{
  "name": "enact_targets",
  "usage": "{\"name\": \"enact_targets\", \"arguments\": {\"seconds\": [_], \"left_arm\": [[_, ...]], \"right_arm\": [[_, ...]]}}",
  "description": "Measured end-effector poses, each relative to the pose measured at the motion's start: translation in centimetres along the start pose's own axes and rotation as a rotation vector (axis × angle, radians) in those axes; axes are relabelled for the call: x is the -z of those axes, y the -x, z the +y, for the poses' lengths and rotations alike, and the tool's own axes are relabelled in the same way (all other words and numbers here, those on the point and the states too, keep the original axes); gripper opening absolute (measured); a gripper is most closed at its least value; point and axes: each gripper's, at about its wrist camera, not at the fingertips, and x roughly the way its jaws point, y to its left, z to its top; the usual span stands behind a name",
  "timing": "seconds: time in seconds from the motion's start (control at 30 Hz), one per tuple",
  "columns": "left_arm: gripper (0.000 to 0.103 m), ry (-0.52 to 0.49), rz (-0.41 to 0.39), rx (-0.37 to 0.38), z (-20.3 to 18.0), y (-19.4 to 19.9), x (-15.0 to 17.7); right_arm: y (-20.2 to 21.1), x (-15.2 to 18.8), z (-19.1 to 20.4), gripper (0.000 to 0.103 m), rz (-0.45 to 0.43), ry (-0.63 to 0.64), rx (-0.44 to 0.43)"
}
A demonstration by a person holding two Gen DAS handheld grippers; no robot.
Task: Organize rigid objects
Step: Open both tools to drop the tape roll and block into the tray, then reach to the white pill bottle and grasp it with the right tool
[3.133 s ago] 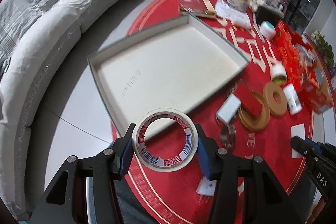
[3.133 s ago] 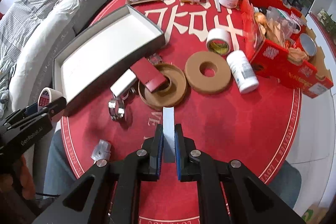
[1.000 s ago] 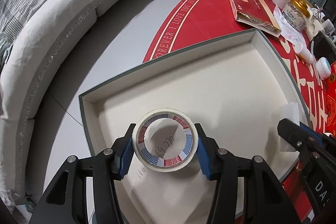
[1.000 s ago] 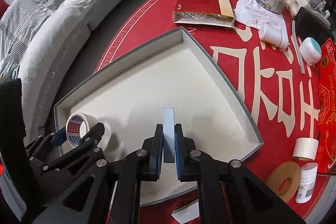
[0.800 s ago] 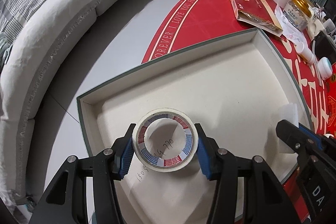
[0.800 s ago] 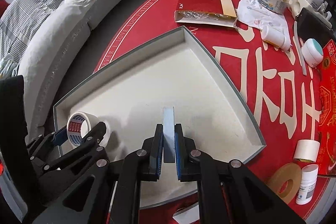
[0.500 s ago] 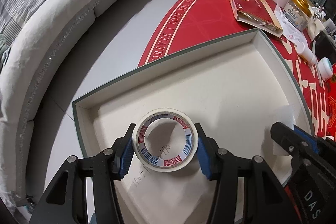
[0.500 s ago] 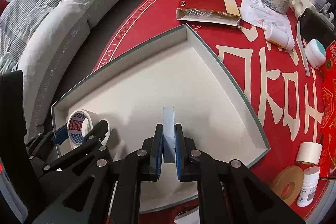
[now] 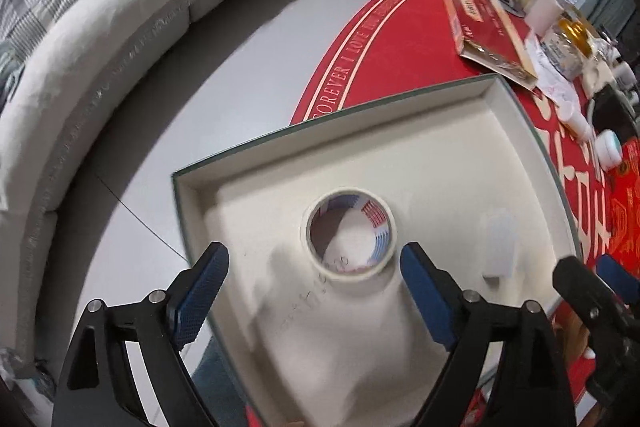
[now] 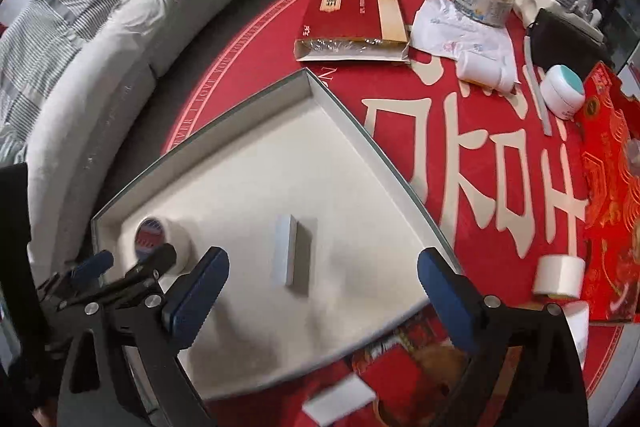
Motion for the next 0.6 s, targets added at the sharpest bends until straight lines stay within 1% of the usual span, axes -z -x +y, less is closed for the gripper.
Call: {"name": "enact_targets", "arguments": {"seconds": [0.07, 0.1, 0.17, 0.23, 0.33, 0.4, 0.47, 0.53, 0.6], "left_arm": [[0.090, -0.027, 0.009, 0.042, -0.3, 0.9, 0.8], [0.090, -0.042, 0.009, 0.050, -0.5, 1.3, 1.1], [0.090, -0.073, -0.008, 0.045, -1.1, 2.4, 2.1], [0.090, -0.116, -0.022, 0.049, -1.8, 3.4, 3.6], [0.090, -0.159, -0.005, 0.085, -3.0, 4.1, 6.1], [0.090, -0.187, 0.007, 0.095, -4.0, 4.4, 7.7], [0.090, -0.226, 0.021, 0.104, -4.8, 4.7, 9.4], [0.090, -0.257, 0.035, 0.111, -5.4, 5.0, 10.8], [0.090, -0.276, 0.049, 0.107, -5.8, 4.8, 11.9]], "right_arm": [[1.2, 1.1, -0.4, 0.096, -0.015, 0.007, -0.002], [1.8, 2.0, -0.9, 0.096, -0.020, 0.007, -0.001], [2.6, 3.6, -1.6, 0.096, -0.024, -0.005, 0.010], [3.4, 5.5, -3.1, 0.096, -0.029, -0.032, 0.028], [4.6, 8.0, -7.0, 0.096, -0.053, -0.110, 0.095], [5.2, 9.7, -10.5, 0.096, -0.069, -0.190, 0.155], [5.3, 10.8, -13.7, 0.096, -0.059, -0.281, 0.178], [5.3, 11.6, -17.0, 0.096, -0.055, -0.379, 0.179], [5.2, 11.9, -19.1, 0.096, -0.070, -0.436, 0.198]]}}
